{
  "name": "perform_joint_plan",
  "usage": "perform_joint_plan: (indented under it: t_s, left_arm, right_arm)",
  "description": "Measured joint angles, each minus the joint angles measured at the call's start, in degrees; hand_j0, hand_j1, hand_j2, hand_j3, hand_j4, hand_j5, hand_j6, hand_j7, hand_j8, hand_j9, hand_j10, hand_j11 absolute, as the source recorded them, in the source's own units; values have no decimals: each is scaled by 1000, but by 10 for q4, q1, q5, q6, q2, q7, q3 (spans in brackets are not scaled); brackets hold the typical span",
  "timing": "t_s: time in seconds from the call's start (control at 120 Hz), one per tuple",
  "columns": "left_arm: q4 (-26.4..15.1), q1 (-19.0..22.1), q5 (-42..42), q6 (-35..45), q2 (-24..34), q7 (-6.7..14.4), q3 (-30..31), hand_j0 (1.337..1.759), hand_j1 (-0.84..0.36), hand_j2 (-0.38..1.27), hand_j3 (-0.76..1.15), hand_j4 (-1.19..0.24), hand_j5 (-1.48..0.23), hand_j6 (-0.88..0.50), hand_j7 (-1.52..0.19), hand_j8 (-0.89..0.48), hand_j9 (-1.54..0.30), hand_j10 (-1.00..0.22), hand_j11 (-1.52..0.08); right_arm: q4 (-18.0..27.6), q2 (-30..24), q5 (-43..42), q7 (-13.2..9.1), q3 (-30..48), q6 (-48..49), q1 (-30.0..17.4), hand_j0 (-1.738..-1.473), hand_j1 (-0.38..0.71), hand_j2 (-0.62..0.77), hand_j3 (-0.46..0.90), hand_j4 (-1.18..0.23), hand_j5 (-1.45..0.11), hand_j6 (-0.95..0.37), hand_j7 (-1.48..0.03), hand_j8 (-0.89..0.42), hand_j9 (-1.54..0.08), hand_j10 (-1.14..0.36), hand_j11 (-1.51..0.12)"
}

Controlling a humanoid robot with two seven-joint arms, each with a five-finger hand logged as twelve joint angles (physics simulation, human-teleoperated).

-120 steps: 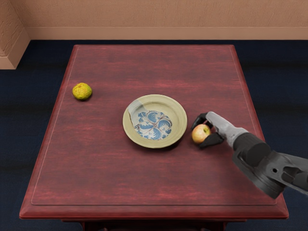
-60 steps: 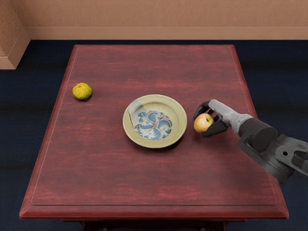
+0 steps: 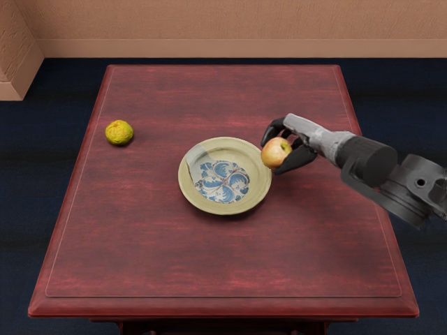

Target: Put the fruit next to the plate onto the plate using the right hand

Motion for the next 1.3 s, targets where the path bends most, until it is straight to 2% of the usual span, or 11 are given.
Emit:
perform_joint_plan:
  t_s: [0.033,0.067,0.217,0.4,0.475,0.625,0.933,1.033,1.1,1.192,1.3]
  left_arm:
    - [0,0,0,0,0,0,0,1658,349,0,0,0,0,-1,0,-1,0,0,0]
    - [0,0,0,0,0,0,0,1658,349,0,0,0,0,-1,0,-1,0,0,0]
    - [0,1,0,0,0,0,0,1658,349,0,0,-1,0,-1,0,-1,0,0,0]
    - [0,1,0,0,0,0,0,1658,349,0,0,-1,0,-1,0,-1,0,0,0]
    - [0,2,0,0,0,0,-1,1658,349,0,0,0,0,-1,0,0,0,0,0]
    - [0,2,0,0,0,0,-1,1658,349,0,0,0,0,-1,0,0,0,0,0]
    - [0,5,0,0,0,0,-1,1658,349,0,0,0,0,-1,0,-1,0,0,0]
    - [0,5,0,0,0,0,-1,1658,349,0,0,-1,0,-1,0,-1,0,0,0]
    - [0,5,0,0,0,0,-1,1658,349,0,0,0,0,-1,0,-1,0,0,0]
    - [0,5,0,0,0,0,-1,1658,349,0,0,0,0,-1,0,-1,0,0,0]
    - [0,5,0,0,0,0,-1,1658,349,0,0,-1,0,-1,0,-1,0,0,0]
  right_arm:
    - [0,7,4,0,-2,1,7,-1639,289,176,0,-496,-1144,-277,-1123,-275,-1171,-832,-1176]
    - [0,14,7,0,-3,2,12,-1641,320,244,1,-476,-1150,-256,-1125,-256,-1172,-834,-1178]
    - [-1,48,14,0,-16,0,32,-1644,387,350,1,-428,-1177,-211,-1130,-207,-1178,-842,-1185]
    - [-16,93,17,0,-42,-1,56,-1647,400,354,1,-399,-1208,-194,-1133,-184,-1199,-838,-1210]
    - [-25,108,17,0,-51,-3,64,-1648,411,417,1,-417,-1222,-199,-1133,-188,-1199,-839,-1211]
    - [-46,138,17,0,-69,-6,81,-1649,421,423,1,-400,-1236,-187,-1134,-176,-1212,-833,-1227]
    - [-100,180,10,0,-90,-8,93,-1649,304,260,0,-498,-1206,-271,-1134,-256,-1181,-851,-1187]
    - [-116,199,6,0,-95,-25,105,-1652,79,167,0,-333,-779,-190,-733,-179,-764,-564,-767]
    - [-119,205,6,0,-98,-33,111,-1654,-41,121,0,-240,-562,-137,-529,-129,-551,-407,-553]
    - [-120,208,6,0,-100,-38,115,-1655,-153,78,0,-153,-359,-88,-337,-83,-352,-260,-353]
    - [-115,200,14,0,-101,-33,118,-1656,-234,46,0,-91,-211,-53,-198,-49,-207,-153,-208]
